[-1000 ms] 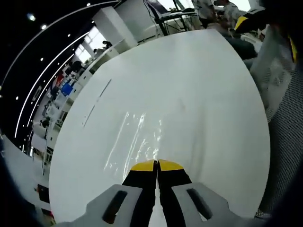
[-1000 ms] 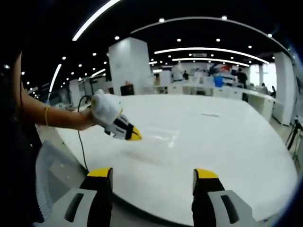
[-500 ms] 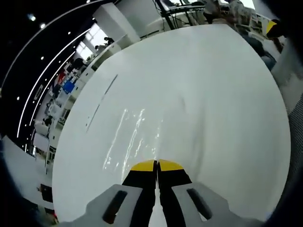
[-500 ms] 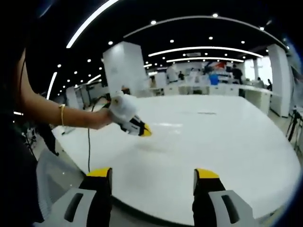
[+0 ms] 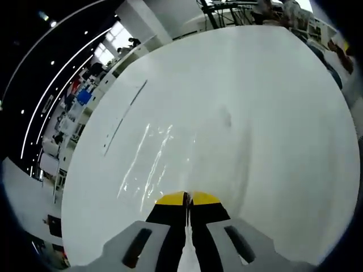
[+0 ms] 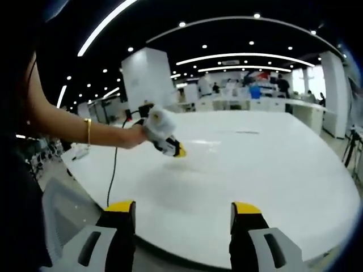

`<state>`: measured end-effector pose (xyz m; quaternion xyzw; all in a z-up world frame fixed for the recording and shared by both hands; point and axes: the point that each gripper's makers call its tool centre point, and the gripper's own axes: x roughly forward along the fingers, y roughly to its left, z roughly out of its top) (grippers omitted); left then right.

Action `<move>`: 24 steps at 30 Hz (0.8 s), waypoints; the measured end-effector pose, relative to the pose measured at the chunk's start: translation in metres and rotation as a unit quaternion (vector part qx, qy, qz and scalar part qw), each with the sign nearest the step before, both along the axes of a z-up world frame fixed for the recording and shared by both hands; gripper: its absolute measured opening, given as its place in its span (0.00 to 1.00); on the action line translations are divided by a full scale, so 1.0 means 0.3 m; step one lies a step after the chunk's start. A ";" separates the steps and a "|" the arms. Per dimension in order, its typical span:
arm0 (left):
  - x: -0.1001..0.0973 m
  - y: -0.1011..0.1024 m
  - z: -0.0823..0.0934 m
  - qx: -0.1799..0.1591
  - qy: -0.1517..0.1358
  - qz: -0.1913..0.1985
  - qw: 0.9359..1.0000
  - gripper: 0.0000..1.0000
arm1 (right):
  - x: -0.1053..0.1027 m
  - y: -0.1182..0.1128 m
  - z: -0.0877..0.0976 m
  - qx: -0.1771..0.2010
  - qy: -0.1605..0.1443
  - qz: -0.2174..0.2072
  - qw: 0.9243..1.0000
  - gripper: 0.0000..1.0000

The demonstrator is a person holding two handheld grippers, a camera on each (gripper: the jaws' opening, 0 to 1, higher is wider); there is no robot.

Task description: Open the resealable bag by pulling the two sides of the seal apart until the entire bag opening is separated and visibly accessible.

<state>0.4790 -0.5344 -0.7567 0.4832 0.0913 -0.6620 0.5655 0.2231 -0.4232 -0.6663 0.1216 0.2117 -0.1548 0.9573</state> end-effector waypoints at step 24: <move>-0.043 -0.030 -0.030 0.021 0.041 -0.016 0.999 0.20 | 0.002 -0.006 -0.005 0.006 0.001 -0.003 1.000 0.63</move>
